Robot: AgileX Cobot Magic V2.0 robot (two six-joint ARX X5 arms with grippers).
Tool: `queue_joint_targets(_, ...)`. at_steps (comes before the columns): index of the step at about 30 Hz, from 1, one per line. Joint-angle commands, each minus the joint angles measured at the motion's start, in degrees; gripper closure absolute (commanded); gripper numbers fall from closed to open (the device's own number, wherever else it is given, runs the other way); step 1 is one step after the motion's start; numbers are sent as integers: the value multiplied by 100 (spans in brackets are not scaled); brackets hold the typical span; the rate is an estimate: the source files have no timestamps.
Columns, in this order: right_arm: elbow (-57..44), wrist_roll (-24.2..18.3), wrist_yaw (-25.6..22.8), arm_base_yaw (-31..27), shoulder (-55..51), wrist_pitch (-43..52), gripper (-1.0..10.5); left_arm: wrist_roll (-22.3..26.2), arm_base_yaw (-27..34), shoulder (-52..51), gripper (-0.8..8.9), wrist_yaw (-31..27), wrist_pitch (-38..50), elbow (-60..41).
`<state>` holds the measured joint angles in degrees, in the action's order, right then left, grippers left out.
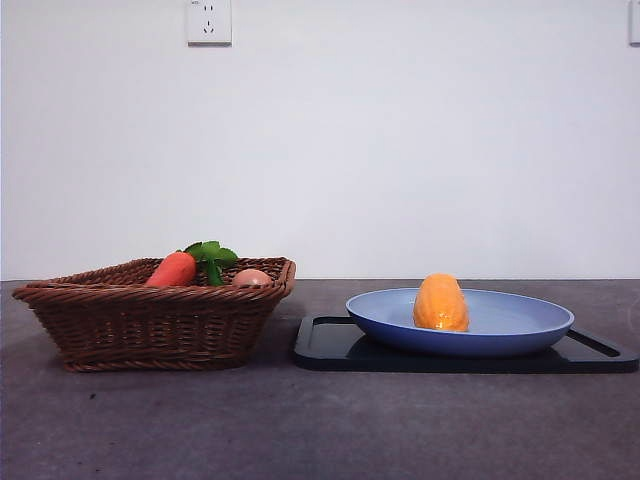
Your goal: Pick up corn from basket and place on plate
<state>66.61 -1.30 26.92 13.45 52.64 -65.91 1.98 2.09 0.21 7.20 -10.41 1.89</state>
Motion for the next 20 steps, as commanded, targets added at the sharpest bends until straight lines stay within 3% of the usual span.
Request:
queue_joint_targets(1,96,17,2,17,42,33,945,-28,11,-4,810,7,-168,-98)
queue_joint_targets(6,96,-15,-2,17,35,35,945,-28,11,-4,810,7,-166,-98)
queue_joint_targets(9,90,-577,-77,-107,-125,251,945,-28,9,-4,810,7,-168,-98)
queue_joint_targets(13,-157,-1005,-140,-509,-531,1329,945,-28,11,-4,810,7,-168,-98)
queue_joint_targets(20,-1578,-922,-90,-1331,-1781,3115,945,-28,11,-4,810,7,-168,-98)
